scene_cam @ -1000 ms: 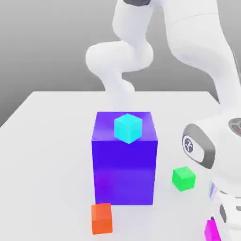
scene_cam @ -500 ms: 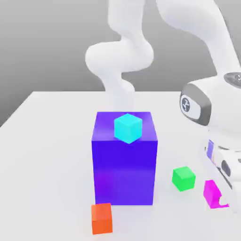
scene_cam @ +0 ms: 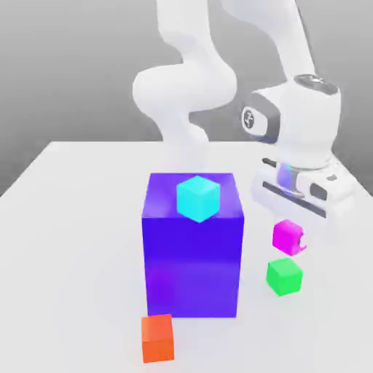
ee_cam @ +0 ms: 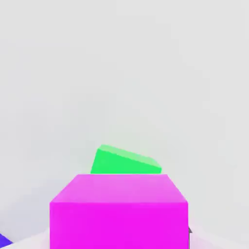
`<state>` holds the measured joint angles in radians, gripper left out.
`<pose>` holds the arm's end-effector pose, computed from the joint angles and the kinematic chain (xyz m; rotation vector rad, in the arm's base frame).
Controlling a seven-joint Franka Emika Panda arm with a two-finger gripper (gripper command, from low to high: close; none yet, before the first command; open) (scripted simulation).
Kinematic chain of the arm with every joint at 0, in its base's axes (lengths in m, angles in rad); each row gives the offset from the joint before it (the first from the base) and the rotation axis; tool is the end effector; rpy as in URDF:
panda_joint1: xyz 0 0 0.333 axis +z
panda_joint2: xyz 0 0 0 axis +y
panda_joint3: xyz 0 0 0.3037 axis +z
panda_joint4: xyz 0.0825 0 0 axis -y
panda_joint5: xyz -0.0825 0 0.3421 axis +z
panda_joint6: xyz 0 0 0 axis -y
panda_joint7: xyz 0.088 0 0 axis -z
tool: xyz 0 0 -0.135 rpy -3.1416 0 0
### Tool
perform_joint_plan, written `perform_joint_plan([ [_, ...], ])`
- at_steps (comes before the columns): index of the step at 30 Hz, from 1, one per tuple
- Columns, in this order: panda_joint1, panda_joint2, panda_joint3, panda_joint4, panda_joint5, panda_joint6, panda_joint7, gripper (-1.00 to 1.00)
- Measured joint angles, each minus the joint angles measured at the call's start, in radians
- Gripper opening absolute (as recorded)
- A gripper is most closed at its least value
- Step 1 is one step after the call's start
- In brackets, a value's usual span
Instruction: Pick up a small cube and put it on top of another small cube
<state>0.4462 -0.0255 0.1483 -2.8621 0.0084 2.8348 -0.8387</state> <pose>0.2854 0.1919 0.2019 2.3764 2.0533 -0.0034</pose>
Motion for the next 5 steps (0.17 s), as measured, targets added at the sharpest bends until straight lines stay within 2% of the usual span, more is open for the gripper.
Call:
perform_joint_plan([
  [2,-0.001,0.072,-0.009,0.003,-0.039,0.068,0.027,-1.0],
  [3,0.001,0.09,-0.013,0.004,-0.051,0.086,0.035,1.0],
  [5,0.001,0.09,-0.013,0.004,-0.051,0.085,0.035,1.0],
])
